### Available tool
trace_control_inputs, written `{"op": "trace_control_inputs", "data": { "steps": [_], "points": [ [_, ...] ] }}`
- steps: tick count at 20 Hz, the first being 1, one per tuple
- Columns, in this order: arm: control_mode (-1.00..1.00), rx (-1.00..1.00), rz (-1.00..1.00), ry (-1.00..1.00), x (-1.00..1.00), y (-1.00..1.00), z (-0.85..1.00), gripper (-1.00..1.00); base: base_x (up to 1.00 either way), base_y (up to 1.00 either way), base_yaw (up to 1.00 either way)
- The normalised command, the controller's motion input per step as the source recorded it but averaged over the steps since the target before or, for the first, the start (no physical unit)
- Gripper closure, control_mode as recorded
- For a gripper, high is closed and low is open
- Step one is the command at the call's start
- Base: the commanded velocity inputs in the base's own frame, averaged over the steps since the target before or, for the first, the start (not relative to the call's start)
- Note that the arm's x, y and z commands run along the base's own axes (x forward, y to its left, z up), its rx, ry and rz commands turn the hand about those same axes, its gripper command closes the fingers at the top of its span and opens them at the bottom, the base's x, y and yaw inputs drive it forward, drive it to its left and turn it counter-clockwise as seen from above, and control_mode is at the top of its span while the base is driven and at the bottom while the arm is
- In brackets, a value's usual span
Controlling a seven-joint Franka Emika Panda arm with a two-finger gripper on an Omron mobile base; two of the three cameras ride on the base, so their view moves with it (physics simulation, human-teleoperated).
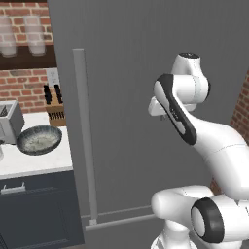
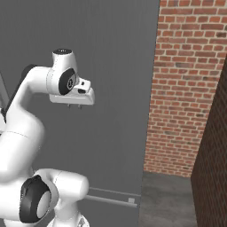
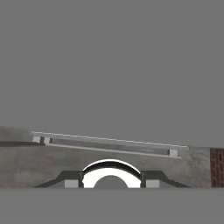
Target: Grab a lemon wedge from the fridge and one ice cube from the ice bowl, and put them in the glass of lemonade.
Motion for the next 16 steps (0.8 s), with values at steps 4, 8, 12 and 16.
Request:
{"op": "trace_control_inputs", "data": {
  "steps": [4,8,12,16],
  "points": [
    [-1.0,0.0,0.0,-0.03,-0.51,-0.01,0.0,-1.0,0.0,0.0,0.0],
    [-1.0,0.02,0.0,-0.04,-0.98,-0.03,-0.02,-1.0,0.0,0.0,0.0],
    [-1.0,0.02,-0.02,0.0,-0.87,0.0,-0.13,-1.0,0.0,0.0,0.0],
    [-1.0,0.01,-0.02,0.0,-0.64,0.0,-0.06,-1.0,0.0,0.0,0.0]
  ]
}}
